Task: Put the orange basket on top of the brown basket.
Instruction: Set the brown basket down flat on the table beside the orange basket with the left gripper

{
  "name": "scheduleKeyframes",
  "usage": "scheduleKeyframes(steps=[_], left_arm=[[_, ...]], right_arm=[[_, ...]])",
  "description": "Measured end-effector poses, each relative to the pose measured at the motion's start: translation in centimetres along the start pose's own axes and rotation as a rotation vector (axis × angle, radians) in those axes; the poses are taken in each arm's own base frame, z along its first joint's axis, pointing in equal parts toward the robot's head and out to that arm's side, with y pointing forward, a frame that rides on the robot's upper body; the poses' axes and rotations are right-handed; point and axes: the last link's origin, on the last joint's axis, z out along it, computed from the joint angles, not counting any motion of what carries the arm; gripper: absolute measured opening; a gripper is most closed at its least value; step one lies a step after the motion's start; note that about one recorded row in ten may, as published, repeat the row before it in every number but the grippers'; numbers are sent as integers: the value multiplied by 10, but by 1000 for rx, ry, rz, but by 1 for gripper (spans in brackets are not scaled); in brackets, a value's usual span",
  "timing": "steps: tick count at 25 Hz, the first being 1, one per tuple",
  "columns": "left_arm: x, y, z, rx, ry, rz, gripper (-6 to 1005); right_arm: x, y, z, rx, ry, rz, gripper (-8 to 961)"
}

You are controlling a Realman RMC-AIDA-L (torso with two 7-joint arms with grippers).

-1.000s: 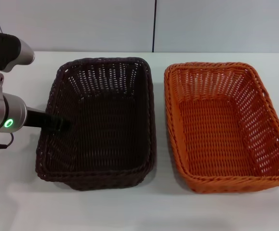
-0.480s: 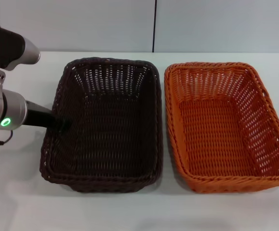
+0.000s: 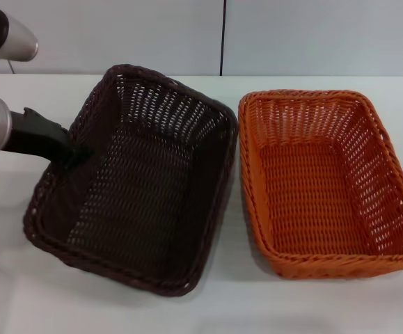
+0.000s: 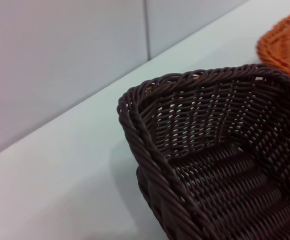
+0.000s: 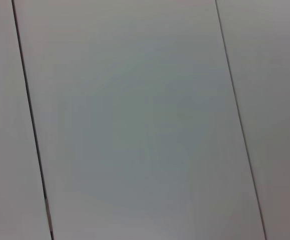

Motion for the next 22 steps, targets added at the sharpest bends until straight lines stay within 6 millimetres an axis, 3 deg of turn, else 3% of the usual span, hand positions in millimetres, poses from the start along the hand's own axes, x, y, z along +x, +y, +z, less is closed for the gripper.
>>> scheduleKeyframes(steps=[7,9,22], left_arm=[[7,-9,-17,-36,-12,139,263],[17,-13,-42,-29,4,285,253],[49,1,-65,-79,45,500,197]], right_arm=[[-2,2,-1,1,-12,11,802],[-3,3,-1,1,-16,16,802],[-7,7,-4,3,-40,40,802]])
